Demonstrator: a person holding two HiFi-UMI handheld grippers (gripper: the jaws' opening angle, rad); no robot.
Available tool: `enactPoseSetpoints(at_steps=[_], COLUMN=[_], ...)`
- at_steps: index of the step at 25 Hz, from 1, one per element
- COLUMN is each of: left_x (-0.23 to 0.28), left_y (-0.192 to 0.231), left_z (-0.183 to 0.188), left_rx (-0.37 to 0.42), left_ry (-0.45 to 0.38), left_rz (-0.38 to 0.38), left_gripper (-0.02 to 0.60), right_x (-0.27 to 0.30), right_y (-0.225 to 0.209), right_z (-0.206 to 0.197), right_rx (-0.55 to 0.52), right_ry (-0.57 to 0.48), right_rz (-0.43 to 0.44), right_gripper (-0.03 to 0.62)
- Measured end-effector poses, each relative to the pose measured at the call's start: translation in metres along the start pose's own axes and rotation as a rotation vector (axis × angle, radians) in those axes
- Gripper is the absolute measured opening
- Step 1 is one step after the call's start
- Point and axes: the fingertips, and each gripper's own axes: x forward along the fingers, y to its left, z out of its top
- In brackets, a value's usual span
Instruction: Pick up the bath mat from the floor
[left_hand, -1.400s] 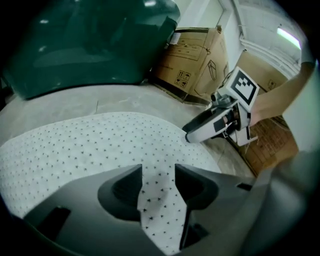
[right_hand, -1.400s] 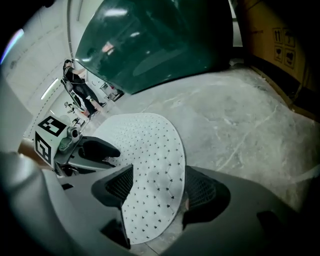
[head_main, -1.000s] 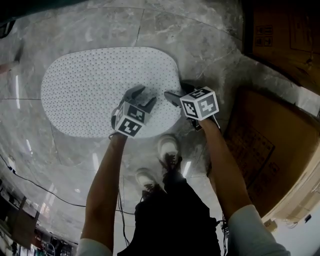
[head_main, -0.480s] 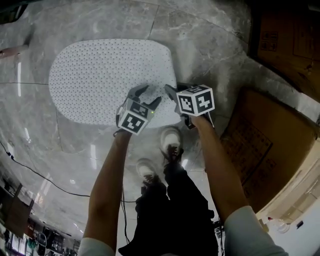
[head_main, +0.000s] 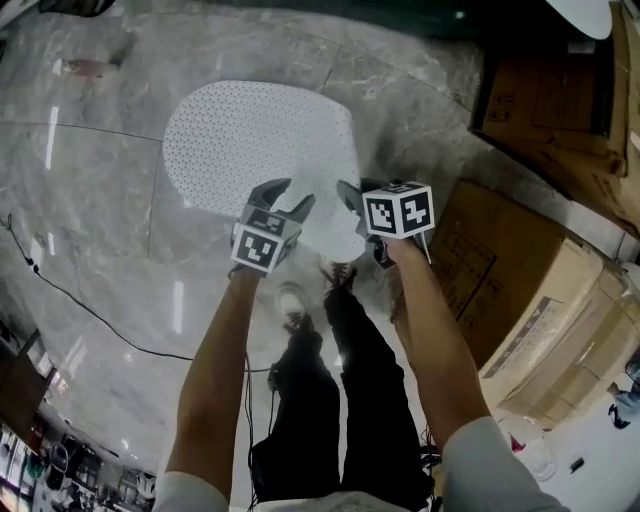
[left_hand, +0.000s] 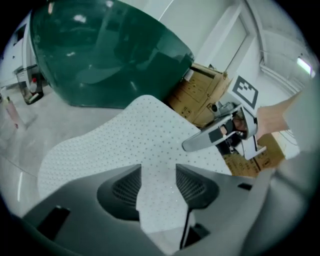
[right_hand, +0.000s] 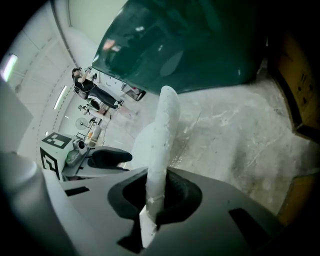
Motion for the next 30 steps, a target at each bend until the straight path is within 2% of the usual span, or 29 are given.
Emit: enactPoseSetpoints(at_steps=[2, 6, 13, 17, 22, 30], left_x=[-0.04, -0.122, -0.248, -0.32, -0.405, -0.539], left_y=[-0.006, -0.023, -0.059, -0.083, -0.12, -0.174], left_z=[0.016, 0.046, 0.103, 0.137, 0.181, 0.241], left_rx=[-0.012, -0.029, -0.016, -0.007, 0.015, 0.148], left_ry=[-0.019, -0.058, -0.129, -0.214, -0.347, -0.524], left_rz=[0.021, 0.052, 0.123, 0.181, 0.217, 0.265], left_gripper=[0.21, 0.193, 0.186, 0.136, 0.086, 0.051], right_x=[-0.032, -0.103, -0.227, -0.304, -0.405, -0.547], right_y=[0.022, 0.059, 0.133, 0.173, 0.227, 0.318], right_z=[0.006, 0.011, 0.039, 0.056, 0.086, 0.124], right_rx=[-0.029, -0.102, -0.189, -0.283, -0.341, -0.42], right_ry=[0.004, 0.026, -0.026, -0.066, -0.186, -0.459], right_rz=[-0.017, -0.119, -0.161, -0.198, -0.265, -0.335], right_gripper=[0.034, 0.034, 0.032, 0.032, 0.032, 0.032])
